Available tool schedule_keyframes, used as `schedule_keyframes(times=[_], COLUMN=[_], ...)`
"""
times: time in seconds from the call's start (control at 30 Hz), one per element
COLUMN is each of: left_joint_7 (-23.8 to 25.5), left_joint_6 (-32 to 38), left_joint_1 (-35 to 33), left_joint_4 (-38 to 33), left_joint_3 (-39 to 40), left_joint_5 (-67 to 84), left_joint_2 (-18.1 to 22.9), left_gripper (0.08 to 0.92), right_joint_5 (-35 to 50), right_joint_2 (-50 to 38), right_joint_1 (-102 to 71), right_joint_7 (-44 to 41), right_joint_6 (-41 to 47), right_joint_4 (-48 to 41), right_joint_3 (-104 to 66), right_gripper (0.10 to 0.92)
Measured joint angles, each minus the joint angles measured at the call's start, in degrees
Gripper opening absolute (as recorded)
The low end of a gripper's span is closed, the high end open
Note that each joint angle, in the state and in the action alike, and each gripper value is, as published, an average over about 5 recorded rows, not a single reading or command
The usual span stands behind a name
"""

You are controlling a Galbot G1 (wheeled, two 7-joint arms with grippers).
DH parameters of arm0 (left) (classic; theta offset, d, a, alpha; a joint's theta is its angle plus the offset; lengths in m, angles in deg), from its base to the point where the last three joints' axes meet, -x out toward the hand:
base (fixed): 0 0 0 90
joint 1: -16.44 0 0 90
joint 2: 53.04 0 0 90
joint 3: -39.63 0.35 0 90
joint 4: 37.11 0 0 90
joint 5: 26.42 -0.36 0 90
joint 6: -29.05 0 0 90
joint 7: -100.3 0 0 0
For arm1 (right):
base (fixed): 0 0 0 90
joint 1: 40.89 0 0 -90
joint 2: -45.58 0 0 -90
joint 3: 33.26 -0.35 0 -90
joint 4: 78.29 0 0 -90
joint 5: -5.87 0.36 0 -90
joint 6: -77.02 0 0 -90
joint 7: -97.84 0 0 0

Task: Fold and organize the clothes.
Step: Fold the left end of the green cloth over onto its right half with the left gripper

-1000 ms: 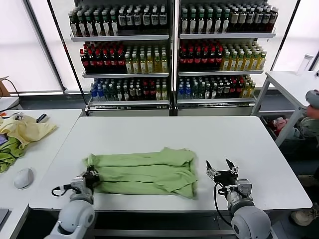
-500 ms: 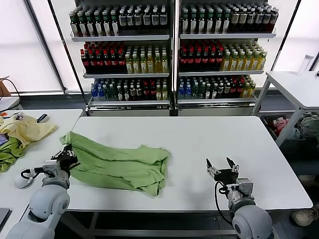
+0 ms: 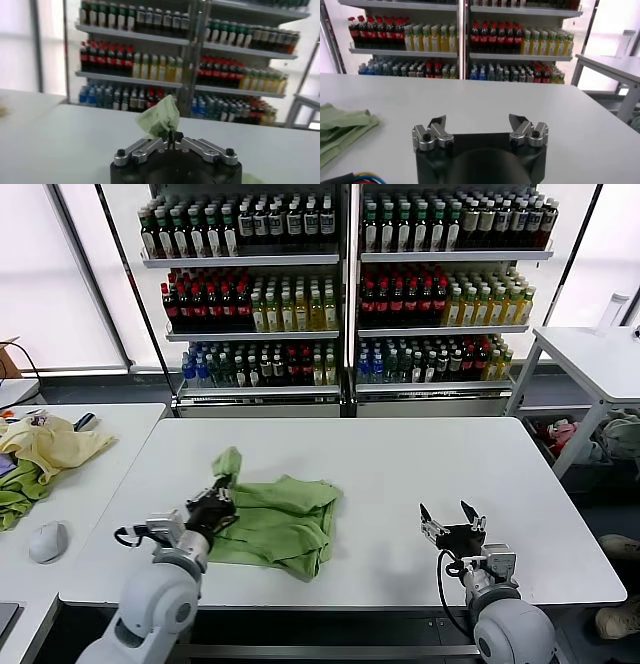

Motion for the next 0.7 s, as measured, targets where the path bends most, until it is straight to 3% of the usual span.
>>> schedule_keyframes(times=[0.3,0.7], left_joint_7=[1.3,6.6], left_joint_6=[-0.9,-3.3], left_joint_1=[3.3,3.4], left_joint_4=[3.6,0.4], left_joint_3=[7.7,10.2], left_joint_5=[-2.4,0.5], left_joint_2=[3.5,1.9], left_gripper=[0.142,0.51], right_joint_5=[0.7,1.7], right_joint_2=[-0.5,-0.9], right_joint_1=[0.4,2.0], right_joint_7=[-0.1,0.0], right_joint_6=[0.0,0.0], right_joint_4=[-0.4,-1.8], right_joint_3=[0.0,0.3], right_gripper=[0.823,0.823])
